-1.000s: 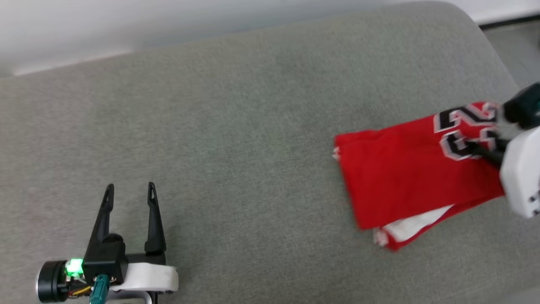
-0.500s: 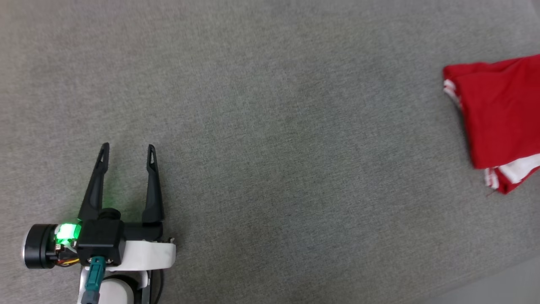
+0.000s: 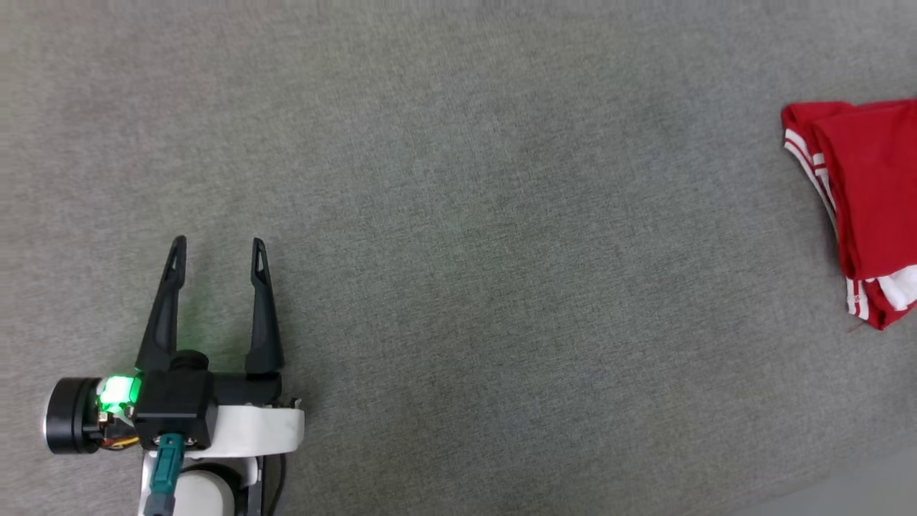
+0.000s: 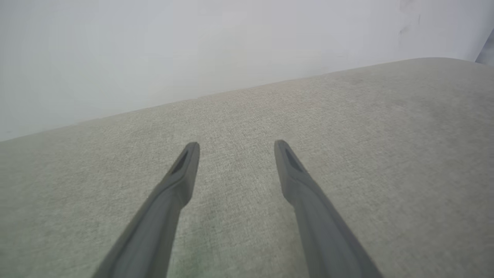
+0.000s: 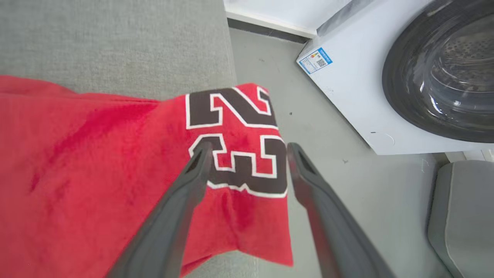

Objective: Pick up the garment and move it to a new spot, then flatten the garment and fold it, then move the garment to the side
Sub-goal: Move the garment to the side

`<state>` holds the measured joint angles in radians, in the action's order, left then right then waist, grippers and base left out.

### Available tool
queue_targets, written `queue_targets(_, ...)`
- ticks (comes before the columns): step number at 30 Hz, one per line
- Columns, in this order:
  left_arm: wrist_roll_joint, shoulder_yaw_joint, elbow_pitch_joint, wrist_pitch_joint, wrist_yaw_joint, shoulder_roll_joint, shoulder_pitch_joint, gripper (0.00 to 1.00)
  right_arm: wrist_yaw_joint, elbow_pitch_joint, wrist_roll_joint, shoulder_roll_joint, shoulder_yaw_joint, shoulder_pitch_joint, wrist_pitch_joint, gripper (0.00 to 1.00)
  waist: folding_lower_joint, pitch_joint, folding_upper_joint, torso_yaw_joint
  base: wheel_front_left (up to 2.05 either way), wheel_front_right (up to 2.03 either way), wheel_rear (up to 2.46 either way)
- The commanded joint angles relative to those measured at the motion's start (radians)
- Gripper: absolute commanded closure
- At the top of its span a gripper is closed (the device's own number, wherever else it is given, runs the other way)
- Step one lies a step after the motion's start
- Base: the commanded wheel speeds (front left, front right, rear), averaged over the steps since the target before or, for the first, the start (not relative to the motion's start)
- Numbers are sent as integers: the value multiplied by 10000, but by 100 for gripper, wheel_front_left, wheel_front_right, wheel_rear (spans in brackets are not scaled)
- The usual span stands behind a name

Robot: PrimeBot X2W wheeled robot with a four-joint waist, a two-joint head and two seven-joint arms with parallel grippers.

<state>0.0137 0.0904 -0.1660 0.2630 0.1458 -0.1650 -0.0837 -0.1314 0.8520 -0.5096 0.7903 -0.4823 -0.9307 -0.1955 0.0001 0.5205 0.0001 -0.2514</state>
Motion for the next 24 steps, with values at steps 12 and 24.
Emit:
queue_targets(12, -250, 62, 93, 22, 391, 399, 949, 0, 13, -82, 2579, -1273, 1694, -642, 4133, 0, -1, -1957, -1, 667, 0, 0, 0)
queue_targets(24, -350, 167, 343, 22, 344, 661, 1610, 0, 13, -4523, 3803, -4204, 3921, 2442, 4596, 0, -1, -3249, -1, 1754, 0, 0, 0)
